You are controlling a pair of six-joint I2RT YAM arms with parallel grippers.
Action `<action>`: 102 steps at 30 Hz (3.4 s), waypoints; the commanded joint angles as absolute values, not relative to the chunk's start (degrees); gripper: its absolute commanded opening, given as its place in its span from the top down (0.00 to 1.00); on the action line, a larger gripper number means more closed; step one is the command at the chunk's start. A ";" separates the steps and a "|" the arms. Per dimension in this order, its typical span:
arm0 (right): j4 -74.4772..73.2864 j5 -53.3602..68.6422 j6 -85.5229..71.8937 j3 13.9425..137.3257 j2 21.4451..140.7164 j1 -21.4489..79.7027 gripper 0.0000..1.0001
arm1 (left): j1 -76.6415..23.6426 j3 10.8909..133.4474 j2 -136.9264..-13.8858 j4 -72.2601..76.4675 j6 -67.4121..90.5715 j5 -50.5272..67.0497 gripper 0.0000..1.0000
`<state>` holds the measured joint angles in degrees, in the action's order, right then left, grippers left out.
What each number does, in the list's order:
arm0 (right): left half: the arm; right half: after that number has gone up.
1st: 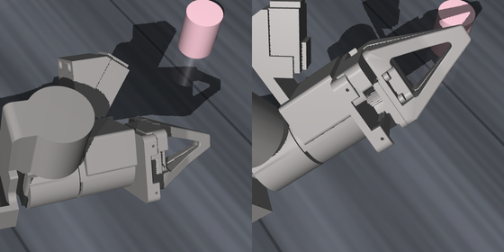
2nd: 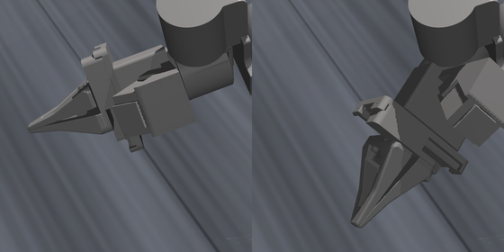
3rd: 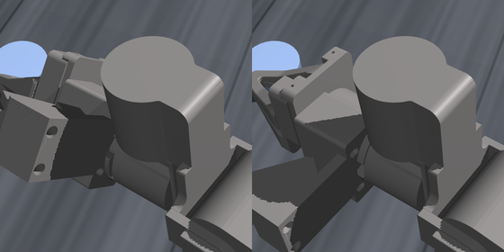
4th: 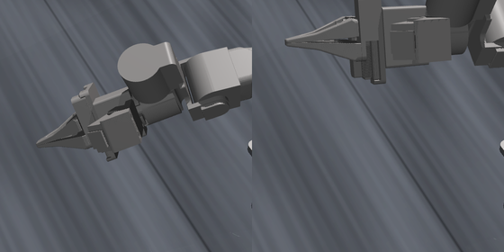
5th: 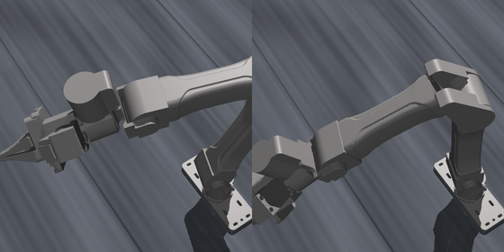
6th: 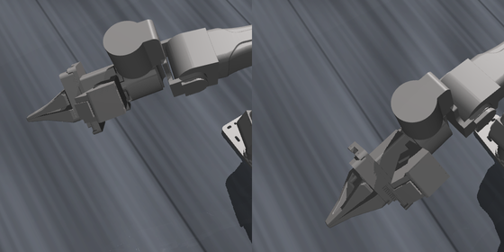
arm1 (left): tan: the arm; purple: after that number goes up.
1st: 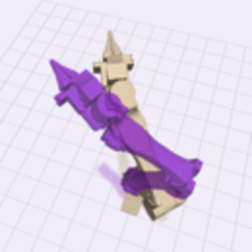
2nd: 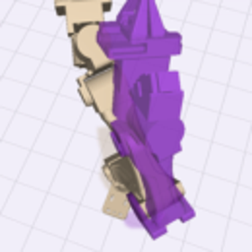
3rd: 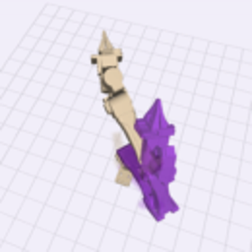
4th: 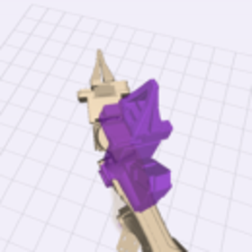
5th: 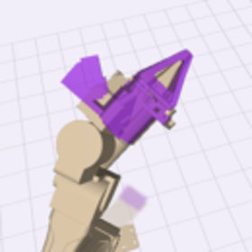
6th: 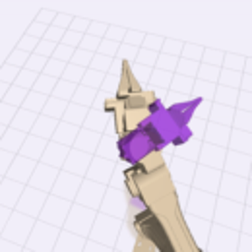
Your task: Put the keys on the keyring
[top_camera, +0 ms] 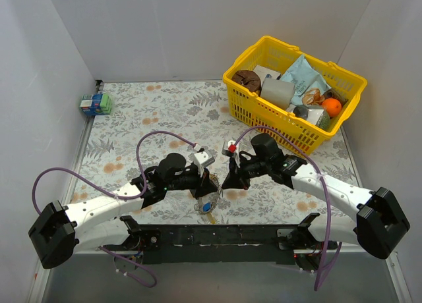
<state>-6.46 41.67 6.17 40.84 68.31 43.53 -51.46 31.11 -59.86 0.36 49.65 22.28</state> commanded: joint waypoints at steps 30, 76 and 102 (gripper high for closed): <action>-3.78 40.25 5.89 41.48 70.14 43.77 0.99 | -52.56 30.94 -56.78 0.88 47.46 21.80 1.00; -1.06 38.59 5.71 38.23 61.27 43.77 0.41 | -53.26 28.13 -51.42 3.78 46.49 20.30 1.00; 14.41 51.59 4.40 32.79 58.10 43.77 0.34 | -53.35 25.58 -48.69 8.52 44.38 25.31 1.00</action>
